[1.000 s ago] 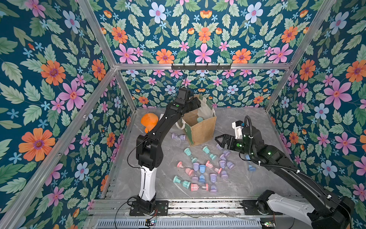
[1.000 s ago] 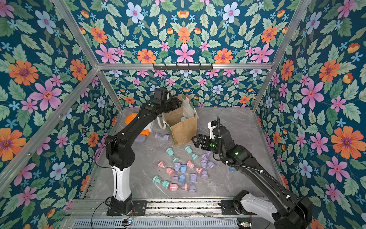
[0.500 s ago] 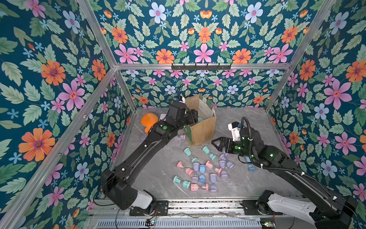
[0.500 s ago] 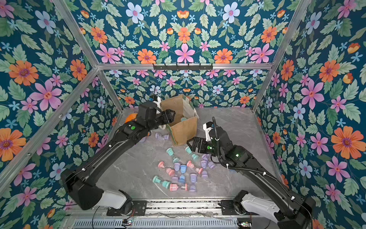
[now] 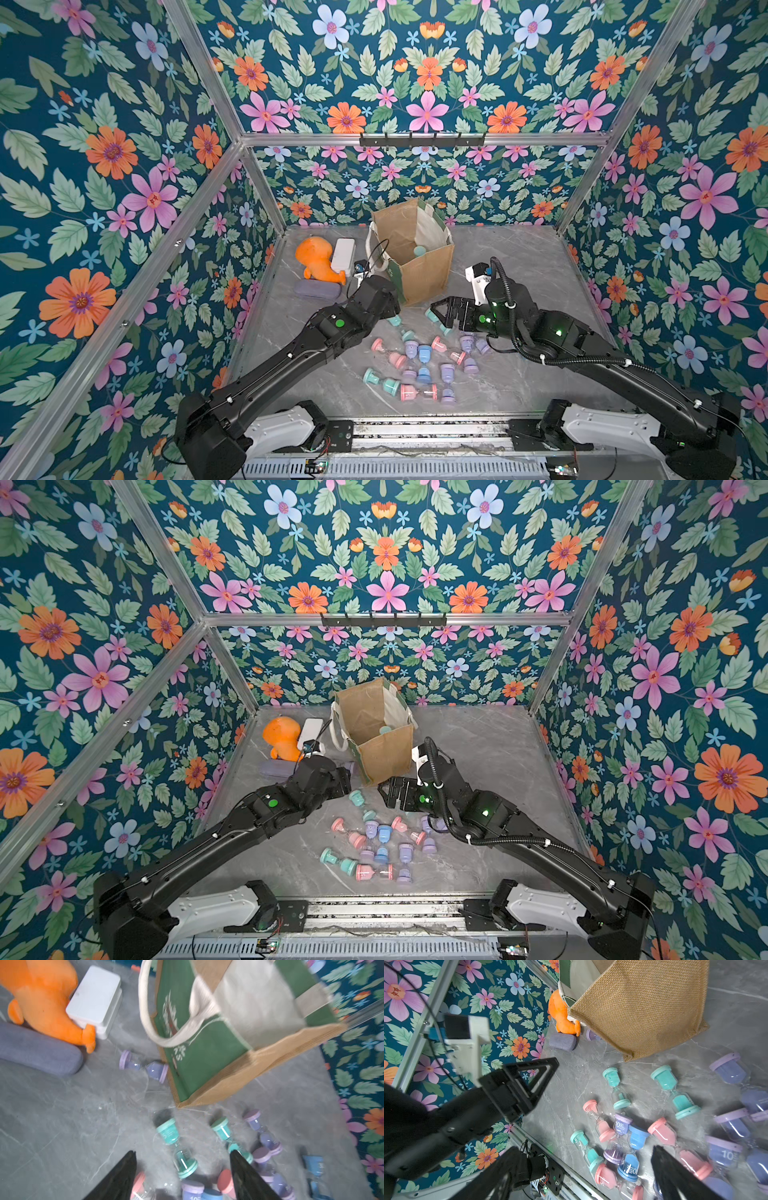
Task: Put the hourglass into the canvas bag
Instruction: Pick up the hourglass from the center of the board.
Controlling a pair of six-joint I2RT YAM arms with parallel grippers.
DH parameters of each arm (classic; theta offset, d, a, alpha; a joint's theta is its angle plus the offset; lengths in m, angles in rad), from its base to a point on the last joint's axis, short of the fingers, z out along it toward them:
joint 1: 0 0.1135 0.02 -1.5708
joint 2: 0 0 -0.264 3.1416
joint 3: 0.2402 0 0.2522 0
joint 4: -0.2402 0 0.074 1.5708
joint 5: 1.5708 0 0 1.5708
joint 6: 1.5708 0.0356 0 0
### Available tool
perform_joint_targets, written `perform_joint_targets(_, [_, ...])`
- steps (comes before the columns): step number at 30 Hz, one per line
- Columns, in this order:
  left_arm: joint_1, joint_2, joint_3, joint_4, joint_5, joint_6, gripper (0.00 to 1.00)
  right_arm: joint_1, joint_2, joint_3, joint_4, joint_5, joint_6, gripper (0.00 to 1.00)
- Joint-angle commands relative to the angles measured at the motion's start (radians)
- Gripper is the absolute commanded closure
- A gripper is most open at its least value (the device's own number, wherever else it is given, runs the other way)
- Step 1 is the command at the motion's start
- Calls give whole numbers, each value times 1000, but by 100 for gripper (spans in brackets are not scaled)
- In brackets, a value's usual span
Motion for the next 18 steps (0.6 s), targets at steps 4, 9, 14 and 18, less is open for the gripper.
perform_joint_targets(4, [-17, 152, -26, 32, -60, -121, 27, 6, 16, 8, 87, -2, 43, 1])
perform_joint_targets(9, [-26, 288, -43, 113, -69, -200, 27, 7, 29, 28, 91, -4, 37, 1])
perform_joint_targets(14, [-26, 414, -25, 176, -48, -246, 28, 6, 32, 38, 87, -16, 28, 1])
perform_joint_targets(18, [-25, 510, 23, 180, -57, -269, 28, 6, 36, 41, 68, -1, 20, 1])
